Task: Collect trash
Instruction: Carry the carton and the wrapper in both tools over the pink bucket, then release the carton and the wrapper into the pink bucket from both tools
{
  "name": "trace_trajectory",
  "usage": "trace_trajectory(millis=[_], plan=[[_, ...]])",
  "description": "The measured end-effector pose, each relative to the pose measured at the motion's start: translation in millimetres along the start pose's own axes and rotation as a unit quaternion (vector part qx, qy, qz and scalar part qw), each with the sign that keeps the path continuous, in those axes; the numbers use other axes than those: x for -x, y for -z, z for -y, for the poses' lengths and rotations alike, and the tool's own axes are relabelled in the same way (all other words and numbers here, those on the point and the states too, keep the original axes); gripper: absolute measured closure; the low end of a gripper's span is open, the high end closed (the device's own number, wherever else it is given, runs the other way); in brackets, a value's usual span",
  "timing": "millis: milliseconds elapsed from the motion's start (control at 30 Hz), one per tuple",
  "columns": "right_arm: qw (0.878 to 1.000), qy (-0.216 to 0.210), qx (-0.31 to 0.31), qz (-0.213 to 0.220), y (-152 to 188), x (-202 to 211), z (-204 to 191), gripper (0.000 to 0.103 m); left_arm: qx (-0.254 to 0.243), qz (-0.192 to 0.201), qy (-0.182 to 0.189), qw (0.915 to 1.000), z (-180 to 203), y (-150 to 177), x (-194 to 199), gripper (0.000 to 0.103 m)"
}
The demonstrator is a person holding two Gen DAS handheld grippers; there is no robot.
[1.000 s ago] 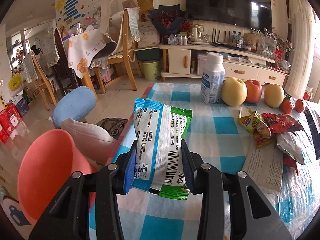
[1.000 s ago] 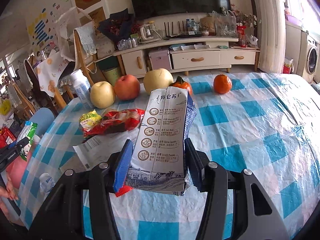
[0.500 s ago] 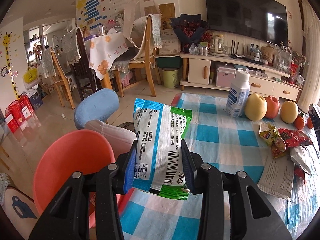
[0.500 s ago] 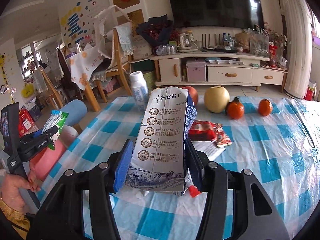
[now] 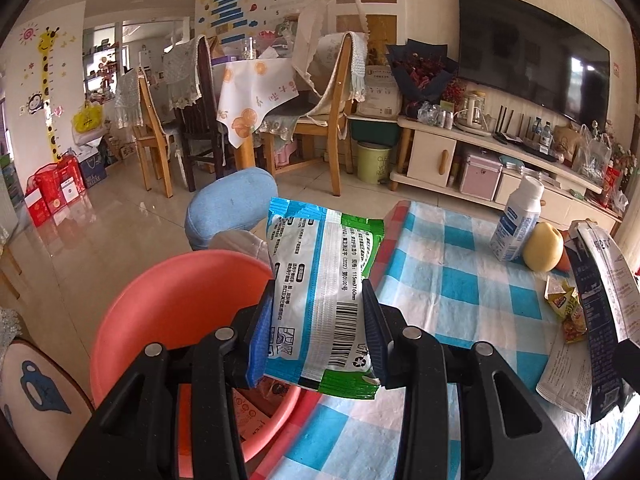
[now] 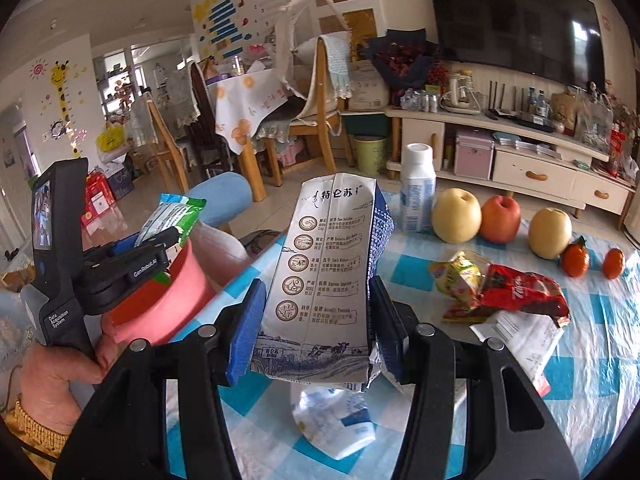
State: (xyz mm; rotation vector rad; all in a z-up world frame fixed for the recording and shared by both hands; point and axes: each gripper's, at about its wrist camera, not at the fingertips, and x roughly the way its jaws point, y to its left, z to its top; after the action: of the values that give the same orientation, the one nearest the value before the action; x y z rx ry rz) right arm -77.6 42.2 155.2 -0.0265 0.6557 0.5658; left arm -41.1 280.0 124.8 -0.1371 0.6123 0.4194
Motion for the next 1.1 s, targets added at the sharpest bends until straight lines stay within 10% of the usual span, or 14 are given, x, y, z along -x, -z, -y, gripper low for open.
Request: trace_trajectory(millis=[700,1100], plan=[[0.989,-0.101,0.099,-0.033,-30,-82,-147,0.049,0.093,-0.032,-0.092,0.9909,-115,-5,-13,0.061],[0.985,-0.131,0.093,-0.062,-27,-127,-169,0.048,0.117,-0.039,-0.128,0.9841,-145,-3,-19,0.062]])
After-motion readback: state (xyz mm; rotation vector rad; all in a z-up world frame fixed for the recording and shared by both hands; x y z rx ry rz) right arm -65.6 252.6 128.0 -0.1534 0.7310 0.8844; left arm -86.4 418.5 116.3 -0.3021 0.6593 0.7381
